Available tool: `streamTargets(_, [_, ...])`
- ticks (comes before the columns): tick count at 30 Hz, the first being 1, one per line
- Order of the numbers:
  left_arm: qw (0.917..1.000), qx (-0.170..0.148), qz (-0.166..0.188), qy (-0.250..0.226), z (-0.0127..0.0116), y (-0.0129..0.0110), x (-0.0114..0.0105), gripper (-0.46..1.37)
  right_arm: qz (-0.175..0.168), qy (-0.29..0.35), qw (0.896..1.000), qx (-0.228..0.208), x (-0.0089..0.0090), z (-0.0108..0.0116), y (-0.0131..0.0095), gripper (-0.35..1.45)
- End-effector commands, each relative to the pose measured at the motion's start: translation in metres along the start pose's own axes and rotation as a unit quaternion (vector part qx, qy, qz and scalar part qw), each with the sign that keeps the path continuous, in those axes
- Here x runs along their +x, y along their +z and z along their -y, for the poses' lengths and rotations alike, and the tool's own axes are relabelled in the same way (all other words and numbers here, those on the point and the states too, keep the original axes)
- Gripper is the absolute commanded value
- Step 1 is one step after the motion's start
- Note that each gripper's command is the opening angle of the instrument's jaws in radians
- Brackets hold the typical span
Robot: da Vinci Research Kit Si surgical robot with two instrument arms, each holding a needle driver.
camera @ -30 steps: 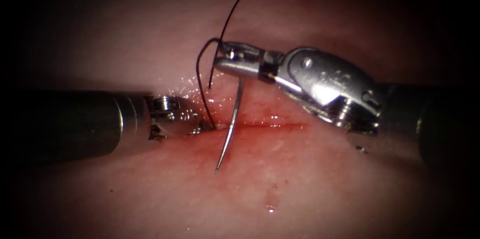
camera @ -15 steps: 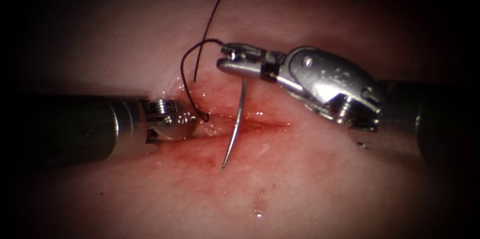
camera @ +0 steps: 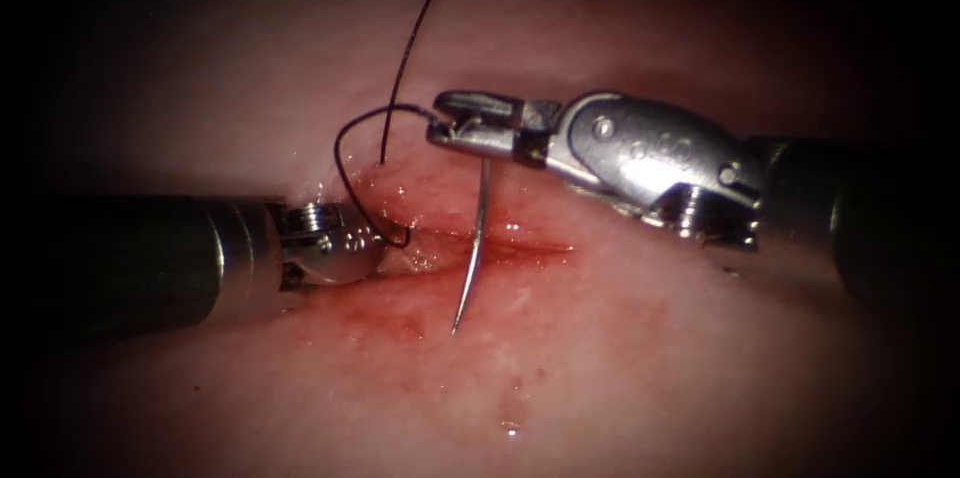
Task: Wound Closure
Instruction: Open the incision with the left needle driver
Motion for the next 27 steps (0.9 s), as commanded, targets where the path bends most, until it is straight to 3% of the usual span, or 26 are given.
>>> streamTargets(1, [1.0000,0.003,-0.002,0.000,0.0000,0.0000,0.0000,1.14,-0.004,-0.007,1.000,-0.007,0.0000,-0.0001,0.0001,-0.35])
streamTargets(14, [0.9996,0.005,-0.027,-0.002,0.0002,-0.0002,0.0002,1.23,-0.023,-0.103,0.994,0.001,-0.0006,-0.0006,0.0031,-0.35])
streamTargets(27, [0.9996,0.005,-0.028,-0.003,0.0001,-0.0003,0.0002,1.34,-0.020,-0.183,0.983,0.003,-0.0018,0.0002,0.0042,-0.35])
